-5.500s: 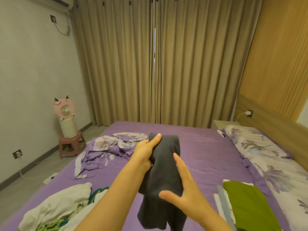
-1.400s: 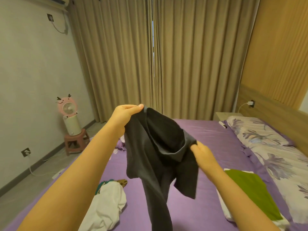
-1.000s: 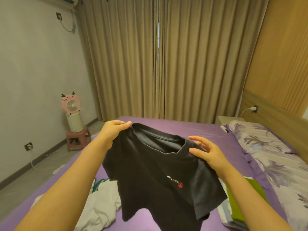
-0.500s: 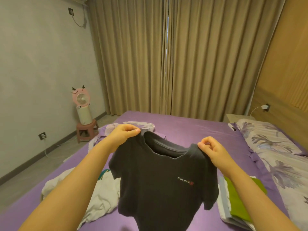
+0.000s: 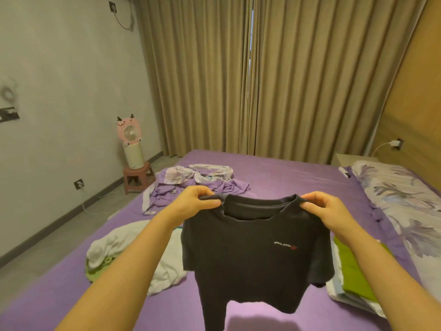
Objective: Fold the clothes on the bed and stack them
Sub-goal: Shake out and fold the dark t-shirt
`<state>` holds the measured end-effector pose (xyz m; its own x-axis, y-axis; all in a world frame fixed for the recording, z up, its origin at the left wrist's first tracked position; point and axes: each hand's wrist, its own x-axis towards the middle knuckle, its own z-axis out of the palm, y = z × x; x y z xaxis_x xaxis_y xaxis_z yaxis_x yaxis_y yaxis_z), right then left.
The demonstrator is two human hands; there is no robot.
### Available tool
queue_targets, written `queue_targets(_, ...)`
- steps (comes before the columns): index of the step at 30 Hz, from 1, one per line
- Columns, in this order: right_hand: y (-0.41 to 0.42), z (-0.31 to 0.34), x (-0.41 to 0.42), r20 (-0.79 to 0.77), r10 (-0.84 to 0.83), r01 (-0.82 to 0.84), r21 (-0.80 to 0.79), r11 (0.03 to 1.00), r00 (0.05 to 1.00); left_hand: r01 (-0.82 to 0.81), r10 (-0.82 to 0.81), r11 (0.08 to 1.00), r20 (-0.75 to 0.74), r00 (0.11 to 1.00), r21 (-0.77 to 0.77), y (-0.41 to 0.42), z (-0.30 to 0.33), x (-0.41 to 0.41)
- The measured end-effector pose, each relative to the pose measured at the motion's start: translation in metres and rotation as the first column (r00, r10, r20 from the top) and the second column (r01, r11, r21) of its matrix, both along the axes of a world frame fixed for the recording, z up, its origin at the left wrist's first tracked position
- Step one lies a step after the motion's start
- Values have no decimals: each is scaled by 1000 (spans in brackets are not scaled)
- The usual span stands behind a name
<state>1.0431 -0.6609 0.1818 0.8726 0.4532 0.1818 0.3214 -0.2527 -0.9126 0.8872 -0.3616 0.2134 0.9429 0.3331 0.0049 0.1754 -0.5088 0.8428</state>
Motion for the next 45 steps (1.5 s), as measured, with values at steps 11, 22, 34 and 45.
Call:
queue_targets(11, 31, 13, -105, 179, -184, 209, -133, 969, 967, 34, -65, 985, 180, 982, 167, 44, -4, -55)
queue_targets(22, 49, -11, -213, 137, -280, 306, -250, 919, 950, 182, -189, 978, 65, 980, 100, 83, -43, -120)
queue_targets(34, 60, -79, -171, -41, -274, 244, -347, 905, 961, 136, -136, 991, -73, 988, -10, 88, -113, -75)
queue_targets(45, 84, -227, -16, -300, -224, 33, -531, 847, 927, 54, -20, 996, -411, 911, 73, 91, -244, 54)
